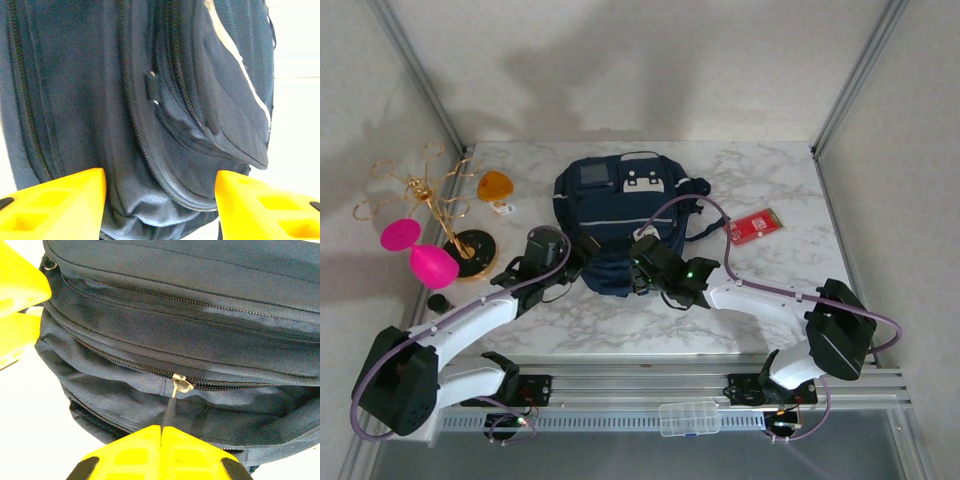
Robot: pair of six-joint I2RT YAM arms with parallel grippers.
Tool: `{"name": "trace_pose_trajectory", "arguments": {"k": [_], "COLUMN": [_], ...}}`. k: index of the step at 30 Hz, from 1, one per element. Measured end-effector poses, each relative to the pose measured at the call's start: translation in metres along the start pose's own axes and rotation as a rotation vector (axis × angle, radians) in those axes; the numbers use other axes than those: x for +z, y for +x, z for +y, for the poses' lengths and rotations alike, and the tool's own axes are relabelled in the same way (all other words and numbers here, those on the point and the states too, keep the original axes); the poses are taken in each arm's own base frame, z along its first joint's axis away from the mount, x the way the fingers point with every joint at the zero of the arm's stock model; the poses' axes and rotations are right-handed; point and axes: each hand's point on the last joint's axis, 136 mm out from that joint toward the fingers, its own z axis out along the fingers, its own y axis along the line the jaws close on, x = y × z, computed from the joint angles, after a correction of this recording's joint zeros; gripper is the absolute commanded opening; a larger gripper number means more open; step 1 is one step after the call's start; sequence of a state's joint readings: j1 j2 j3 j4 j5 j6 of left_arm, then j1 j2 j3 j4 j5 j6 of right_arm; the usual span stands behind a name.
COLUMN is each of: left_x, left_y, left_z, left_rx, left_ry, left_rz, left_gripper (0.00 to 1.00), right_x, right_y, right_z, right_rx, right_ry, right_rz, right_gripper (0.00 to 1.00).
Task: Pack the student bag
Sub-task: Zip the student bag at the center of the table.
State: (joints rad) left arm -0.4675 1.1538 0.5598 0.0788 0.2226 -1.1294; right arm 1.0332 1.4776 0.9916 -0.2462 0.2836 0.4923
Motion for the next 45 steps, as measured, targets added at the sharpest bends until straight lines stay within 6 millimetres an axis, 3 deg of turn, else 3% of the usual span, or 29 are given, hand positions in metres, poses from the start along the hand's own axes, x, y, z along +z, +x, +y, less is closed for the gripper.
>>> {"name": "trace_pose_trajectory", "arguments": {"k": [6,10,14,15,20,24,28,31,34,41,45], "left_x": [0.015,0.029,0.028,0.028,0.024,0.014,-0.003,-0.018,-0.026,-0.026,-0.026], "left_y": [0.011,0.014,0.009,0.008,0.001,-0.009,-0.040,-0.061,-0.070,-0.066,-0.065], "left_z": [-0.005,0.003,0.006,0.006,0.007,0.010,0.028,0.043,0.050,0.043,0.040], "left_rx": [-0.078,-0.118,-0.129,-0.129,-0.119,-0.092,-0.075,-0.060,-0.046,-0.029,-0.030], "left_ry": [0.002,-0.049,-0.071,-0.076,-0.088,-0.103,-0.157,-0.203,-0.226,-0.206,-0.191], "left_rz": [-0.024,-0.033,-0.072,-0.078,-0.104,-0.121,-0.169,-0.205,-0.196,-0.155,-0.147], "left_gripper": [0.47,0.24,0.02,0.00,0.00,0.00,0.00,0.00,0.00,0.00,0.00], "right_x": [0.002,0.003,0.003,0.003,0.004,0.003,-0.004,-0.007,-0.007,-0.011,-0.005], "right_y": [0.000,-0.002,-0.002,-0.003,-0.005,-0.003,-0.006,-0.011,-0.012,-0.017,-0.035], "right_z": [0.002,0.006,0.004,0.003,-0.005,-0.024,-0.043,-0.047,-0.038,0.000,0.028], "right_rx": [-0.006,-0.007,-0.009,-0.009,-0.011,-0.005,-0.023,-0.050,-0.087,-0.126,-0.107], "right_ry": [-0.008,-0.025,-0.010,-0.003,0.027,0.054,0.067,0.069,0.029,-0.112,-0.170], "right_rz": [0.004,-0.003,-0.008,-0.011,-0.021,-0.023,-0.034,-0.048,-0.048,-0.057,-0.065], "right_gripper": [0.00,0.00,0.00,0.00,0.00,0.00,0.00,0.00,0.00,0.01,0.12]}}
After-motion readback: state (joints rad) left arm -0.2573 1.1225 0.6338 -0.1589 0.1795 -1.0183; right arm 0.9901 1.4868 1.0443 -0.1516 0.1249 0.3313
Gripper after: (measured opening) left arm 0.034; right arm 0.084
